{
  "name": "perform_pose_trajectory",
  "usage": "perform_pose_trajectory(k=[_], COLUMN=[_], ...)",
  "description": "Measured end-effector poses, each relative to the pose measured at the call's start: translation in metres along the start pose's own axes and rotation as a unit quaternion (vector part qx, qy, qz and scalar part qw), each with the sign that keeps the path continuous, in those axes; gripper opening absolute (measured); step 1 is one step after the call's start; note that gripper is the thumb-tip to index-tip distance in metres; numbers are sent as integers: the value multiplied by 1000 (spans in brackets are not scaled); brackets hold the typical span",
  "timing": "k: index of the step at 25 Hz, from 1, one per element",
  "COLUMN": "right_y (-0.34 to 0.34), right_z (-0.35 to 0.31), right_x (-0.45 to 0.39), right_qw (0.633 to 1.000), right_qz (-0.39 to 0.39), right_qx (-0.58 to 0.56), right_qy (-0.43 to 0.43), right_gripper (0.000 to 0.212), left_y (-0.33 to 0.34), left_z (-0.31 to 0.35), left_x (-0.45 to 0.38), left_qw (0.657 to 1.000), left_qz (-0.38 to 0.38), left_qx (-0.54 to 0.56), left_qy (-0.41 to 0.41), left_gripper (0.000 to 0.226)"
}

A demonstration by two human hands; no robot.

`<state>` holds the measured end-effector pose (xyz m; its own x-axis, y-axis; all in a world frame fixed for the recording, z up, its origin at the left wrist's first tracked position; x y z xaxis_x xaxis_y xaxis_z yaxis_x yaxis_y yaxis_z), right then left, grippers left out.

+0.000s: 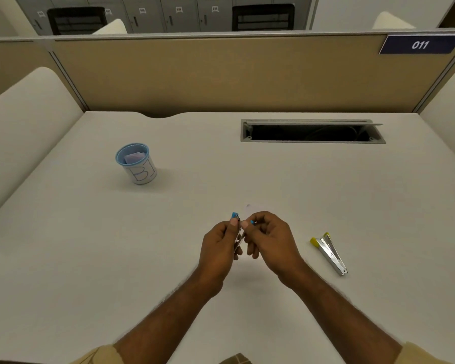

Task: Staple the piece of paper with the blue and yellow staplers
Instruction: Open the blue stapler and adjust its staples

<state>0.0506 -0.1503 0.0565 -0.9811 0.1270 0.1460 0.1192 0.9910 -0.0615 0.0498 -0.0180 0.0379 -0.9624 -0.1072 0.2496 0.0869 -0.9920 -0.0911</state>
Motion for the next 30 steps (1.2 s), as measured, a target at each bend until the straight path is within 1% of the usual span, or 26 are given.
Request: perform_pose_trajectory(k=[3,4,6,7,9,10,12,14,15,17,18,19,20,21,22,23,24,26,27,28,30], right_y=[2,0,-6,-9,-12,-14,-18,-23,-27,-35,-39,-41,-44,-45,-45,-45,-43,-39,-37,-35,-33], right_z=[-3,-3,0,2,5,6,5,-1,-5,-14,-19,-25,-30,-36,-41,-46,-50,-59,-62,-64,-66], right_x=[2,3,6,8,10,10,8,7,6,3,2,0,-1,-3,-5,-6,-8,-10,-10,-11,-14], right_qw=[999,999,997,997,997,995,989,984,982,982,983,984,986,987,987,987,987,986,986,987,991], right_qz=[18,34,60,62,48,43,37,20,7,-21,-35,-52,-70,-88,-105,-118,-129,-144,-145,-140,-111], right_qx=[12,17,5,-9,-57,-91,-146,-178,-187,-184,-177,-166,-149,-131,-113,-95,-80,-58,-48,-40,-32], right_qy=[-26,-35,-43,-44,-33,-22,-4,-3,-8,-21,-26,-30,-34,-38,-42,-46,-51,-61,-64,-67,-71], right_gripper=[12,10,7,7,2,5,16,20,21,22,22,22,24,26,28,29,31,32,33,33,32], left_y=[5,3,-7,-12,-17,-18,-20,-28,-34,-49,-56,-63,-68,-69,-63,-53,-42,-20,-13,-8,-6], left_z=[-2,-1,4,7,15,18,19,15,14,12,13,18,27,40,52,61,66,67,65,62,53], left_x=[0,-2,-11,-19,-28,-29,-31,-34,-36,-39,-41,-43,-45,-46,-47,-45,-42,-34,-30,-27,-23], left_qw=[998,993,965,955,947,942,921,906,904,920,942,969,990,997,996,990,979,953,948,950,958], left_qz=[39,77,147,155,126,108,74,49,45,54,67,84,92,76,24,-50,-125,-243,-280,-297,-282], left_qx=[41,81,200,238,286,311,369,396,392,344,286,196,91,0,-57,-92,-125,-159,-139,-94,2], left_qy=[-23,-45,-87,-86,-69,-70,-103,-144,-162,-178,-164,-124,-64,5,60,92,104,85,55,17,-55], left_gripper=[37,37,34,33,32,32,33,35,38,40,38,33,27,23,23,25,28,34,36,36,33])
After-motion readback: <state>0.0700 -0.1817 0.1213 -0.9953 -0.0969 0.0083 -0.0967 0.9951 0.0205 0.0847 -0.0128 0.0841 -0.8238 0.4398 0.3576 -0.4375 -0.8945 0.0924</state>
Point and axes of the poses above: each hand's wrist, its own x-axis away from the middle knuckle, its own y-axis out of the palm, z = x × y, the point moved 5 cm from there along -x, towards the middle knuckle, and after that the axes turned 5 degrees about z, right-handed, at the moved point
